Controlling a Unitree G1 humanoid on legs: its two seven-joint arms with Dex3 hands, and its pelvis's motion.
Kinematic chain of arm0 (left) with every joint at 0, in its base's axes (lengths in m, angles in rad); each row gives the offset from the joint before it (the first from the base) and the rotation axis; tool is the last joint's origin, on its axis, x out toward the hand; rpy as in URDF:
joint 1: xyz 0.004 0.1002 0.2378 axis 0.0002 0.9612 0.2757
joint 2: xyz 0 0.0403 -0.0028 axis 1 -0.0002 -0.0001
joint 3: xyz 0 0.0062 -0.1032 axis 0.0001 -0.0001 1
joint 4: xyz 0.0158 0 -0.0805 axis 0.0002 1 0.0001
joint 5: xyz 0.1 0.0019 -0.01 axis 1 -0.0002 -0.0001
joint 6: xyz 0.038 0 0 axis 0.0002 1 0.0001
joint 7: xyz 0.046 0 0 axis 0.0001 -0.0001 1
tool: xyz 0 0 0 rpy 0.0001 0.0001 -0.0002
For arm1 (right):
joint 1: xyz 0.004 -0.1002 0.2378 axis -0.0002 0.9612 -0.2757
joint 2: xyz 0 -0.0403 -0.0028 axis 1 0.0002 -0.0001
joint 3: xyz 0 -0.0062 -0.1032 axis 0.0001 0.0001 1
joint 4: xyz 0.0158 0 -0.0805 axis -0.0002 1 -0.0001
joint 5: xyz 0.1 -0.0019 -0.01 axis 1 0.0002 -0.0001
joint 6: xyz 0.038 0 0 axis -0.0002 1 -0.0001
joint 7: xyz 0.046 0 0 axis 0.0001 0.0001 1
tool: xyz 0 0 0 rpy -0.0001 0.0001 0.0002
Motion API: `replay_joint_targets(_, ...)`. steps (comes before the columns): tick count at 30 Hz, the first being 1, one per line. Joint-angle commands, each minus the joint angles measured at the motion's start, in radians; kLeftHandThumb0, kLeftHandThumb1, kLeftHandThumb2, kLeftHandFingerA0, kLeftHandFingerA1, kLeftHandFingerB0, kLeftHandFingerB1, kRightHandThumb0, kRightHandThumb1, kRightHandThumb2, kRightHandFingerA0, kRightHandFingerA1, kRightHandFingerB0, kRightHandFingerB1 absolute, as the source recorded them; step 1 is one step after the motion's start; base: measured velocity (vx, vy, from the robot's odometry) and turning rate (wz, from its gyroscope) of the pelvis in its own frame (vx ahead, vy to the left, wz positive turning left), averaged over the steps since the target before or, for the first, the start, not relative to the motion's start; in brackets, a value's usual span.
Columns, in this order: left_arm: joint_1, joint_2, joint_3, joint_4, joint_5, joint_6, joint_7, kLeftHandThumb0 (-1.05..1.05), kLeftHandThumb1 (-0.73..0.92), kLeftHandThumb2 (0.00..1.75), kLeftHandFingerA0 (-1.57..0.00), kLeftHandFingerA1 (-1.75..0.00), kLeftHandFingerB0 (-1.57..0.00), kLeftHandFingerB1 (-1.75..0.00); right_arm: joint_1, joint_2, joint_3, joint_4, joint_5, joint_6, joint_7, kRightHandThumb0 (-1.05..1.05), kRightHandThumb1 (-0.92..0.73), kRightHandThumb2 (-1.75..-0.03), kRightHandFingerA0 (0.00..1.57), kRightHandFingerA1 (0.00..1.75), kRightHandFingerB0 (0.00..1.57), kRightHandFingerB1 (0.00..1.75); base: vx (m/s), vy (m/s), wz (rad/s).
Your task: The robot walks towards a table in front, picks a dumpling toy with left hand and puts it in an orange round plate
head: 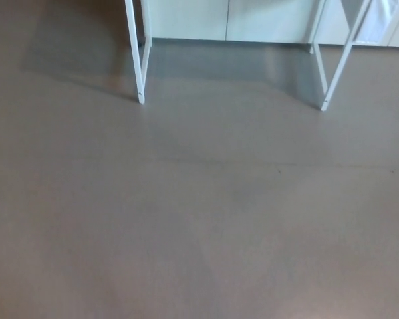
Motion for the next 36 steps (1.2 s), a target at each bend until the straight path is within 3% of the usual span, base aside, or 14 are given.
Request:
replay_joint_targets(1,0.001,0.004,-0.021,0.007,0.018,-0.035,0.011,-0.13,0.5,0.55,-0.84,-0.62,-0.54,-0.38,0.0,-0.016,0.018,0.002,-0.013,-0.021,-0.007,-0.13,-0.49,-0.54,0.71,0.47,0.39,0.33,0.39,-0.213,0.15)
replay_joint_targets(2,0.001,0.004,-0.024,0.008,0.019,-0.034,0.014,-0.13,0.5,0.55,-0.84,-0.62,-0.54,-0.38,0.0,-0.016,0.021,0.002,-0.015,-0.021,-0.008,-0.13,-0.49,-0.54,0.71,0.47,0.39,0.33,0.43,-0.182,0.6)
replay_joint_targets(3,0.002,0.005,-0.03,0.007,0.022,-0.04,0.015,-0.11,0.48,0.54,-0.91,-0.98,-0.53,-0.38,-0.002,-0.017,0.027,0.002,-0.018,-0.021,-0.01,-0.12,-0.5,-0.55,0.72,0.47,0.38,0.33,0.48,-0.222,0.25)
replay_joint_targets(7,0.0,0.007,-0.033,0.011,0.017,-0.037,0.007,-0.13,0.48,0.55,-0.94,-1.18,-0.51,-0.38,-0.006,-0.011,0.001,0.016,0.013,-0.005,-0.013,-0.14,-0.49,-0.54,0.76,0.46,0.39,0.33,0.38,-0.173,0.03)
replay_joint_targets(9,-0.001,0.01,-0.05,0.017,0.035,-0.055,0.013,-0.26,0.42,0.63,-0.98,-1.14,-0.49,-0.44,-0.008,-0.009,-0.003,0.023,0.012,-0.008,-0.016,-0.14,-0.5,-0.54,0.76,0.46,0.39,0.33,0.31,-0.03,-0.11)
replay_joint_targets(11,-0.001,0.012,-0.058,0.016,0.042,-0.061,0.015,-0.17,0.48,0.55,-0.94,-1.17,-0.5,-0.37,-0.011,-0.008,-0.007,0.024,0.015,-0.009,-0.014,-0.12,-0.5,-0.54,0.7,0.45,0.39,0.33,0.29,0.02,-0.18)
replay_joint_targets(16,-0.001,0.013,-0.07,0.013,0.038,-0.066,0.019,-0.16,0.48,0.55,-0.9,-1.14,-0.51,-0.37,-0.016,-0.008,-0.008,0.022,0.011,-0.006,-0.01,-0.11,-0.5,-0.54,0.73,0.46,0.39,0.33,0.35,0.107,-0.19)
replay_joint_targets(21,-0.005,0.01,-0.061,0.021,0.023,-0.064,0.018,-0.21,0.44,0.61,-0.99,-1.18,-0.5,-0.43,-0.022,-0.008,0.002,0.028,-0.001,-0.007,-0.017,-0.15,-0.46,-0.54,0.76,0.47,0.39,0.33,0.48,0.153,-0.26)
replay_joint_targets(25,-0.001,0.012,-0.069,0.017,0.029,-0.067,0.016,-0.22,0.45,0.62,-0.96,-1.18,-0.5,-0.43,-0.021,-0.006,-0.001,0.028,0.005,-0.007,-0.014,-0.14,-0.46,-0.53,0.74,0.47,0.39,0.34,0.41,0.11,0.11)
replay_joint_targets(26,0.002,0.012,-0.076,0.016,0.037,-0.073,0.021,-0.16,0.48,0.55,-0.92,-1.16,-0.52,-0.38,-0.019,-0.007,0.006,0.026,-0.001,-0.009,-0.016,-0.14,-0.47,-0.54,0.75,0.46,0.4,0.33,0.36,0.014,0.18)
replay_joint_targets(36,0.014,0.016,-0.11,0.023,0.058,-0.09,0.038,-0.2,0.48,0.55,-0.94,-1.15,-0.51,-0.37,-0.007,-0.006,0.027,0.024,-0.011,-0.017,-0.023,-0.13,-0.5,-0.55,0.69,0.45,0.41,0.34,0.45,-0.135,0.2)
